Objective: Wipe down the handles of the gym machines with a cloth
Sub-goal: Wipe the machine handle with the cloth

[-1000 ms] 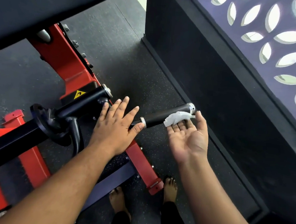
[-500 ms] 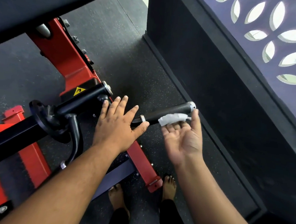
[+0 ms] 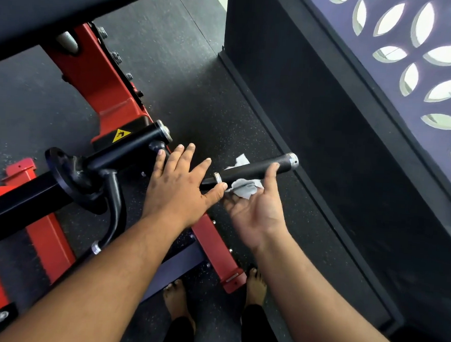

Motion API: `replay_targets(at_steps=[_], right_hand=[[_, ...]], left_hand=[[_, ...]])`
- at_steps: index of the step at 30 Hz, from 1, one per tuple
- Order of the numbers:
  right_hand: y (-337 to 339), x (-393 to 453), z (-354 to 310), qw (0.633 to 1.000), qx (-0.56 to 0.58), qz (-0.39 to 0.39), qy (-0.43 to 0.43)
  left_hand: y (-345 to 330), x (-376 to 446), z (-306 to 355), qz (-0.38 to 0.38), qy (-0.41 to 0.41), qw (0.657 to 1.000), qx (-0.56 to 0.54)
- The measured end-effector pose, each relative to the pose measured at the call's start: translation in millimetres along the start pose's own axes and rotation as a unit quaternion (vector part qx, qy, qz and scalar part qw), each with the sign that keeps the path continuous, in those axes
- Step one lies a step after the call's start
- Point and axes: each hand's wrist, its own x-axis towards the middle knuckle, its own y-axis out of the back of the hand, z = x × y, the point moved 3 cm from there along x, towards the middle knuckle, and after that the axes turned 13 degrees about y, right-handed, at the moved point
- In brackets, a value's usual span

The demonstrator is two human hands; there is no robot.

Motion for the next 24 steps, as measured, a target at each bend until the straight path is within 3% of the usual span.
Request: replay_targets(at_steps=[6, 8, 10, 14, 17, 19, 21, 23, 24], right_hand=[[11, 36, -38, 0.981, 0.125, 0.086, 0.117], [7, 28, -25, 0.989, 0.027, 0.089, 0.118], [0, 8, -1, 0.995, -0.059, 0.056, 0.063], [8, -20, 23, 0.995, -0.096, 0.037, -0.002], [20, -31, 8, 0.991, -0.106, 0.075, 0.033], [28, -34, -17, 0.975, -0.158, 0.087, 0.13], [34, -33, -54, 0.911, -0.275, 0.086, 0.296], [39, -20, -84, 0.775, -0.449, 0.069, 0.439], [41, -8, -91, 0.704, -0.534, 0.042, 0.467]], left_hand=[[0, -1, 0, 0.001, -0.004, 1.0, -0.002], [-1, -1, 0, 0.005, -0.005, 1.0, 0.002], [-1, -1, 0, 0.009, -0.004, 1.0, 0.001], [-1, -1, 0, 0.01, -0.006, 1.0, 0.005], [0, -2, -1, 0.013, -0.009, 1.0, 0.001], [0, -2, -1, 0.014, -0.008, 1.0, -0.004], [-1, -2, -1, 0.011, -0.008, 1.0, -0.006], [-1, -2, -1, 0.01, -0.008, 1.0, -0.011], [-1, -2, -1, 0.009, -0.008, 1.0, -0.01]])
